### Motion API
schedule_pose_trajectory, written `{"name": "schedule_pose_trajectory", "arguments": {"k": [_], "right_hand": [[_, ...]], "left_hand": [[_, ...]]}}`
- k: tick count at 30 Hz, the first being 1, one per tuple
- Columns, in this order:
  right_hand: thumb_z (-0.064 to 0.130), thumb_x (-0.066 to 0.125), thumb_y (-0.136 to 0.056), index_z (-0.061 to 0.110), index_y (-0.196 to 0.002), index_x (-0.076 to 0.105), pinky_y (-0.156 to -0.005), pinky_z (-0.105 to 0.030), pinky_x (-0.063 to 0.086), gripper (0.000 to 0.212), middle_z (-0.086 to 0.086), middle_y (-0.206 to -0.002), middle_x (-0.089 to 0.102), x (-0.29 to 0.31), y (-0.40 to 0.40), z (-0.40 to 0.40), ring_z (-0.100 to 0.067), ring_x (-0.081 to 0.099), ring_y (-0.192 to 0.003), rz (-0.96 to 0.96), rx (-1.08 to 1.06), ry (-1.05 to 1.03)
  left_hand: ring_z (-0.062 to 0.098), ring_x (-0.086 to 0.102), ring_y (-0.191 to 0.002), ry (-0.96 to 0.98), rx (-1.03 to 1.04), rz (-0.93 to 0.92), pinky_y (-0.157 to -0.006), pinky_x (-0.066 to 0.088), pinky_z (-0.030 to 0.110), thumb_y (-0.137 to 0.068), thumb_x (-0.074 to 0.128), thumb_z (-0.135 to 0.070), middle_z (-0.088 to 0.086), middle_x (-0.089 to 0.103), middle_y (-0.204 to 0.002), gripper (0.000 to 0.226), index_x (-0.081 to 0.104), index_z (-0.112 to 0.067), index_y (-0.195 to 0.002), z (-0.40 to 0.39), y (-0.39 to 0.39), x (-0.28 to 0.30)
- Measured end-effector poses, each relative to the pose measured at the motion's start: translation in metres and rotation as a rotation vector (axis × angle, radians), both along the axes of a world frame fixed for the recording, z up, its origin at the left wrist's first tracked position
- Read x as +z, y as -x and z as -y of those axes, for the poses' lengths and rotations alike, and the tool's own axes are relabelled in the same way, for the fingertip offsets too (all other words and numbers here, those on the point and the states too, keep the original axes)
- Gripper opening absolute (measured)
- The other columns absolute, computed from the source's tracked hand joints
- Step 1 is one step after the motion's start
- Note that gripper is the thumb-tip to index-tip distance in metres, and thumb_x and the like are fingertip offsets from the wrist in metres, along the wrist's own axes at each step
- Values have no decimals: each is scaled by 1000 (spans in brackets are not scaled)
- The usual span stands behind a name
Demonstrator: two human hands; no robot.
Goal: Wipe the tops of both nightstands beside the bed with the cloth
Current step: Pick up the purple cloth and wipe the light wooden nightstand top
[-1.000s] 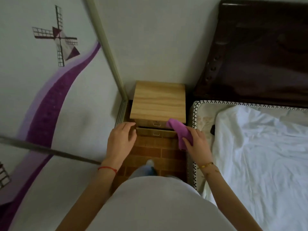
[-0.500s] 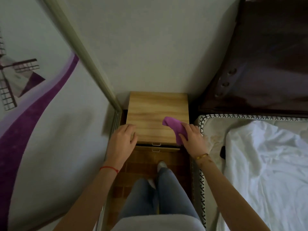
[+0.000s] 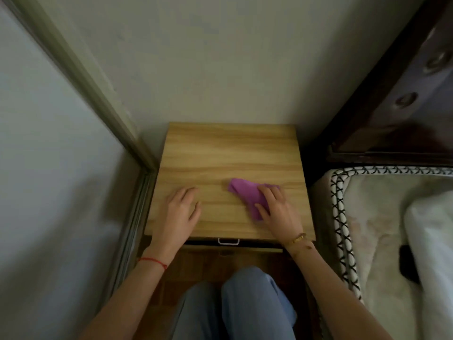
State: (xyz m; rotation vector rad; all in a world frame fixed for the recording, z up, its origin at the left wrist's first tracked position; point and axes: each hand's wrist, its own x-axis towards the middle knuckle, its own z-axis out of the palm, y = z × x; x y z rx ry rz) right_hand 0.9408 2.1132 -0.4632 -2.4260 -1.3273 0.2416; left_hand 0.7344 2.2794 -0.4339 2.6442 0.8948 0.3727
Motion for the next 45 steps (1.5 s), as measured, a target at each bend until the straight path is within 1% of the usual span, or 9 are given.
{"name": "schedule_pose_trajectory", "arguments": {"k": [6, 8, 11, 14, 19, 24, 33, 40, 45], "right_hand": [[41, 48, -93, 25, -138, 42, -101, -36, 39, 48, -2, -125, 43, -61, 5, -2, -19, 43, -114, 175, 95, -91], [40, 44, -95, 28, -143, 36, -117, -44, 19, 50, -3, -141, 36, -68, 4, -9, -22, 31, -135, 144, 127, -90], [44, 29, -98, 38, -149, 17, -119, -44, 0, 53, 7, -158, 12, -75, 9, -17, -20, 2, -147, 133, 183, -21], [50, 19, -96, 42, -149, 8, -119, -45, 5, 55, 8, -158, 12, -76, 19, -9, -23, 3, -147, 194, 203, 39], [61, 19, -92, 39, -148, 16, -117, -48, 12, 60, 2, -153, 28, -70, 10, -11, -25, 19, -142, 411, 177, 138], [53, 24, -95, 42, -149, 2, -118, -45, -7, 58, 12, -158, 1, -79, 16, -33, -19, -7, -146, 203, 197, 100], [53, 19, -97, 41, -149, 3, -116, -41, -10, 56, 8, -159, -1, -74, -16, -7, -21, -9, -146, 176, -18, 166], [61, 11, -92, 44, -148, 0, -118, -43, -7, 59, 12, -158, -2, -80, 29, -3, -18, -9, -146, 242, 150, 127], [59, 17, -95, 44, -148, -2, -114, -40, -12, 58, 9, -159, -3, -74, -15, 20, -20, -8, -146, 197, -58, 199]], "left_hand": [[20, 50, -126, -121, -24, -12, -108, 35, 35, -92, 58, -30, 3, 57, -133, 41, 57, -15, -130, -5, 2, -73], [20, 45, -131, -147, -7, -6, -109, 27, 32, -94, 56, -32, 3, 53, -138, 42, 55, -16, -133, -7, 2, -87], [20, 39, -136, -151, 23, 7, -113, 23, 33, -95, 53, -34, 2, 49, -143, 44, 53, -17, -136, -10, 3, -102], [21, 39, -136, -129, 41, 32, -114, 29, 39, -95, 51, -34, 4, 49, -143, 45, 53, -15, -135, -11, 3, -110], [22, 38, -136, -133, 57, 33, -114, 25, 37, -95, 49, -37, 5, 49, -144, 47, 53, -14, -136, -18, 3, -115], [23, 38, -136, -120, 54, 43, -115, 31, 44, -96, 45, -41, 5, 49, -144, 49, 52, -15, -137, -20, 3, -117], [24, 37, -137, -108, 42, 56, -114, 31, 48, -97, 45, -42, 5, 49, -144, 49, 51, -15, -138, -20, 4, -119], [23, 39, -136, -102, 48, 64, -114, 31, 48, -95, 51, -40, 5, 49, -144, 49, 52, -16, -138, -21, 5, -119], [24, 36, -138, -101, 40, 32, -116, 27, 46, -97, 48, -39, 7, 46, -146, 49, 50, -15, -139, -20, 4, -117]]}}
